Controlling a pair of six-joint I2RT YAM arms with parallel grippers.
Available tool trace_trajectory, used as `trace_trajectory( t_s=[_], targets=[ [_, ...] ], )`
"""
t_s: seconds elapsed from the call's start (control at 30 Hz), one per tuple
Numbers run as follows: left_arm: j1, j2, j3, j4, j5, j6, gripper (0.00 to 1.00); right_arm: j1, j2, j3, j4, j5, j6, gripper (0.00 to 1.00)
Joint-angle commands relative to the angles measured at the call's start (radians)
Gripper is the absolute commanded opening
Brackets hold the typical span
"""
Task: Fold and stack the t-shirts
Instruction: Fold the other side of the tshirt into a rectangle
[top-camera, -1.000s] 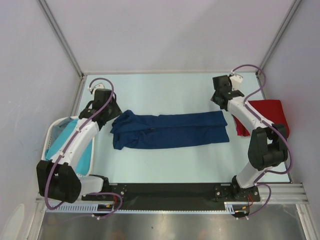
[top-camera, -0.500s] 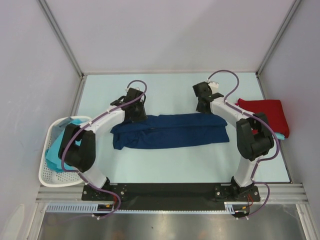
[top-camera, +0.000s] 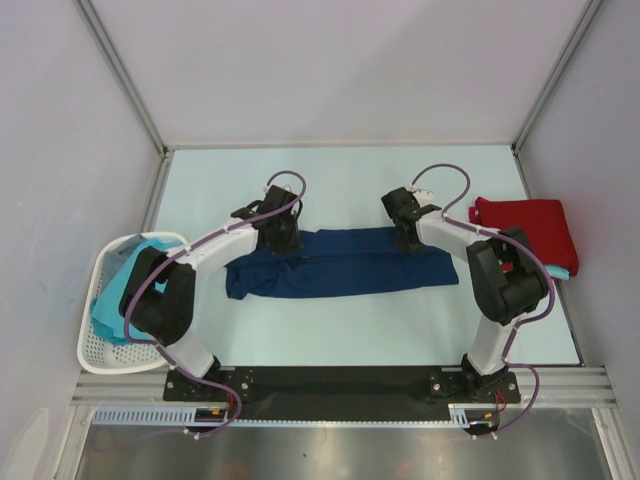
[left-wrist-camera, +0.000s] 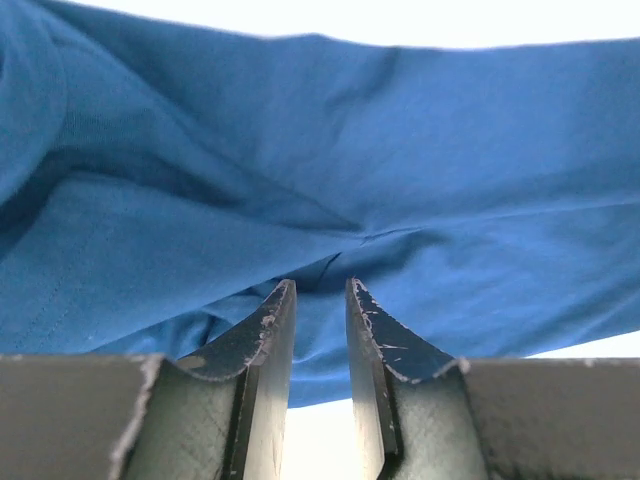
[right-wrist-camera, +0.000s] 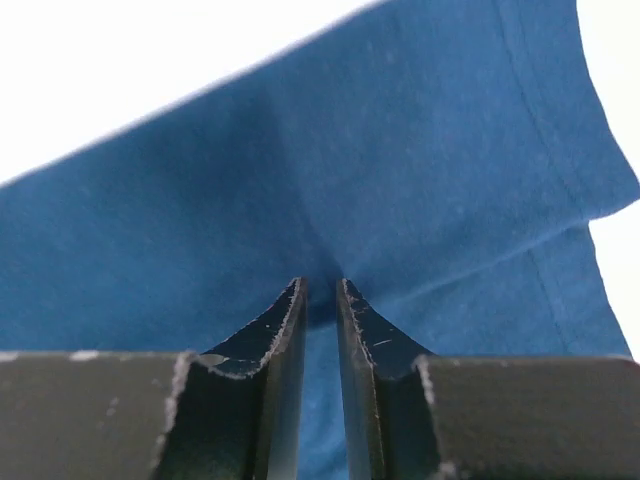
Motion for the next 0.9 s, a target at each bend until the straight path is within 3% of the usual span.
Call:
trace_trajectory(
  t_s=[0.0,0.33,0.6,0.87],
  targets=[
    [-0.007,-0.007,-0.031,0.018,0.012,-0.022,0.31,0.018,-0.044,-0.037,0.006,-0.011,0.038,0.23],
    [-0.018,-0.019,-0.057,0.008,-0.015,-0.025,0.31,0.047,-0.017,-0.093,0.006,-0.033,0.06,0.2],
    [-0.016,-0.171,0.07,-0.064,-0.172,0.018,0.38,0.051,-0.193,0.044,0.01,0.039,-0.011,0.23],
    [0.056,-0.081,0.092,-0.105,-0.147,0.029,0.36,0.057,-0.179,0.076,-0.007,0.022,-0.011,0.23]
  ],
)
